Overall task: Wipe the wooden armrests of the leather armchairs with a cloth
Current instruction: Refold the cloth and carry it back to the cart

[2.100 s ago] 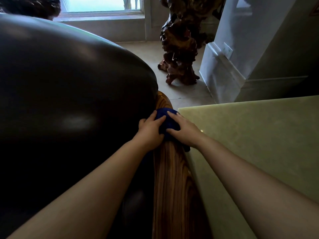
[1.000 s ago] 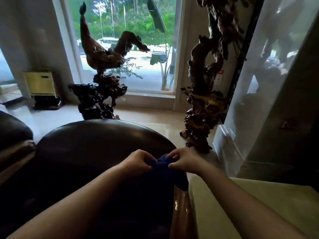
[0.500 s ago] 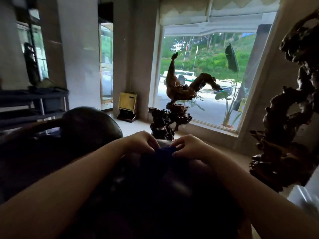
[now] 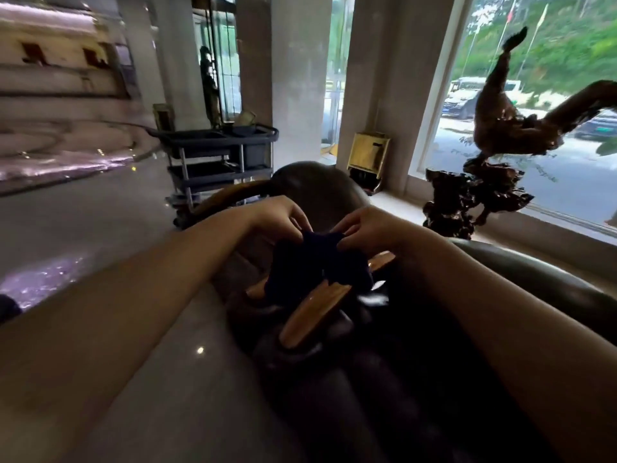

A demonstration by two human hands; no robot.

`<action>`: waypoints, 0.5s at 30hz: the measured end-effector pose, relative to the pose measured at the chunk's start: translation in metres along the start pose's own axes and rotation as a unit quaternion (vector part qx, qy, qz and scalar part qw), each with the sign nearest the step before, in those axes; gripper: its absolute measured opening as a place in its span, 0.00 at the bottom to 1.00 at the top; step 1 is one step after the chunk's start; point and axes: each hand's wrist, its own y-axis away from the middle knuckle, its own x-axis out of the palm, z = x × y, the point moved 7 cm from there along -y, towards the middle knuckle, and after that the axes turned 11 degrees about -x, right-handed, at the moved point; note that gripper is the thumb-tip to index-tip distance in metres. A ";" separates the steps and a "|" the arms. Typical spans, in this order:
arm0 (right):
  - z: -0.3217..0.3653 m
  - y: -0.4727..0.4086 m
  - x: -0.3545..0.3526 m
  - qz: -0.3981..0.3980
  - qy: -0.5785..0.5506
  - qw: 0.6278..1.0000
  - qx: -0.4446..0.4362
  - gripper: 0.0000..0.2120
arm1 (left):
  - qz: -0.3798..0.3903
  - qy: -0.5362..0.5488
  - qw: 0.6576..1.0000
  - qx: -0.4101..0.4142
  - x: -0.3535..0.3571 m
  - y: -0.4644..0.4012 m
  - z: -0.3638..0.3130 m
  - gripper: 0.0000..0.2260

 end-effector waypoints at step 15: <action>0.095 -0.355 0.155 0.144 0.028 0.979 -0.142 0.14 | -0.092 0.093 0.975 -0.181 -0.183 -0.072 0.306 0.10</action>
